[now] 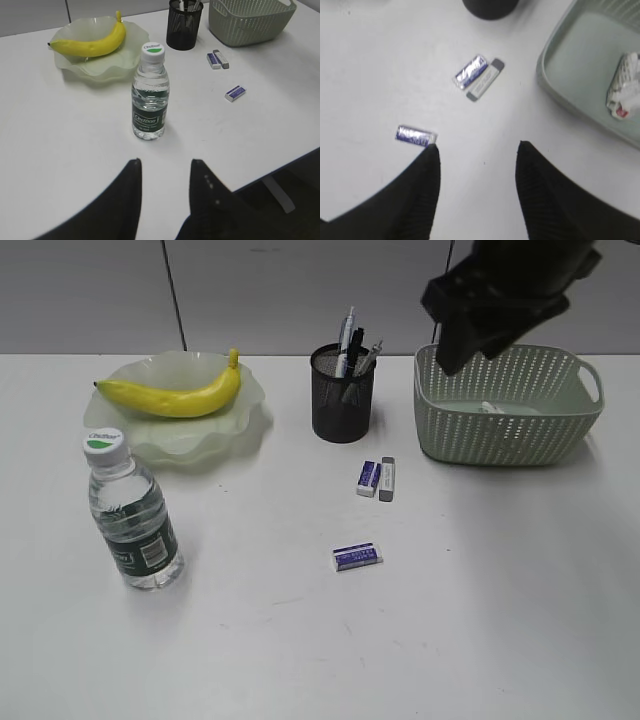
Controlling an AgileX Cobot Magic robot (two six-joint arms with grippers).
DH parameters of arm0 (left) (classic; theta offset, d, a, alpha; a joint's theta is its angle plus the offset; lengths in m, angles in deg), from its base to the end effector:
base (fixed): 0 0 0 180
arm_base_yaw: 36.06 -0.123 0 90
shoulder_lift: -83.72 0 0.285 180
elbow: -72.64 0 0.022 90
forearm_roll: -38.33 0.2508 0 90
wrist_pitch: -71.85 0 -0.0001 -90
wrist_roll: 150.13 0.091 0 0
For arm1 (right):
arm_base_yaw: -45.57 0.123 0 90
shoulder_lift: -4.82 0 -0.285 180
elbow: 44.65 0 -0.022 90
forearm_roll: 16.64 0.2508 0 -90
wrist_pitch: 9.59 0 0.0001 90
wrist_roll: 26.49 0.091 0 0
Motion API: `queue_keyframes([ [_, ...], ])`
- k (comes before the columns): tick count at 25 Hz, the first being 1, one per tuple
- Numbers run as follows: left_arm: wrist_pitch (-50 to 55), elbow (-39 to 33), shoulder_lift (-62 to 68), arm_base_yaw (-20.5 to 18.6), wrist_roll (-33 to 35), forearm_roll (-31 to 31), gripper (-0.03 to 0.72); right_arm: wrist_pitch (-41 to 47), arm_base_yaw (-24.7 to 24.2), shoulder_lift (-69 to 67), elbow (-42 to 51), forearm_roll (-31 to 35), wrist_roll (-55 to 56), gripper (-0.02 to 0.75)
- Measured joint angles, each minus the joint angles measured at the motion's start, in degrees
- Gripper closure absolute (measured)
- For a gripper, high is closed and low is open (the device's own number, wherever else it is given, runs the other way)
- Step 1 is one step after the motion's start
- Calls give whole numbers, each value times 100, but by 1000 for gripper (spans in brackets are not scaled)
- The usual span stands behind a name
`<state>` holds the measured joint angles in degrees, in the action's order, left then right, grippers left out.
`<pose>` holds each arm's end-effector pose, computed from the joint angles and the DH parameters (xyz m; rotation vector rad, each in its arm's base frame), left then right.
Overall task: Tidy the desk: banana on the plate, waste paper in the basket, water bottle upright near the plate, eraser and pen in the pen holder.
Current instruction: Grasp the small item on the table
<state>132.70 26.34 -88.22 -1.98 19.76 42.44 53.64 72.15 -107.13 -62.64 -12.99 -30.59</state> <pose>-0.0043 0.0098 0.2883 0.4172 1.9890 -0.4051 0.3496 0.1807 0.3082 -0.7064 2.6648 0.1931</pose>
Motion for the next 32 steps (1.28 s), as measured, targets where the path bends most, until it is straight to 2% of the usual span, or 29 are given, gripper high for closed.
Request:
queue_keyframes([
  [3,0,0,0,0,0,-5,446,130,0,683,680,-82,0,344],
  [8,0,0,0,0,0,-16,447,171,0,2062,2375,-78,0,342],
  [15,0,0,0,0,0,-16,447,254,0,4498,4614,-14,0,342],
  [19,0,0,0,0,0,-16,447,282,0,6134,5541,-40,0,342],
  [28,-56,13,98,0,0,-52,447,-281,0,9534,6558,-366,-5,342],
  [32,-708,171,850,0,0,-245,447,-341,0,10404,6604,-402,-9,342],
])
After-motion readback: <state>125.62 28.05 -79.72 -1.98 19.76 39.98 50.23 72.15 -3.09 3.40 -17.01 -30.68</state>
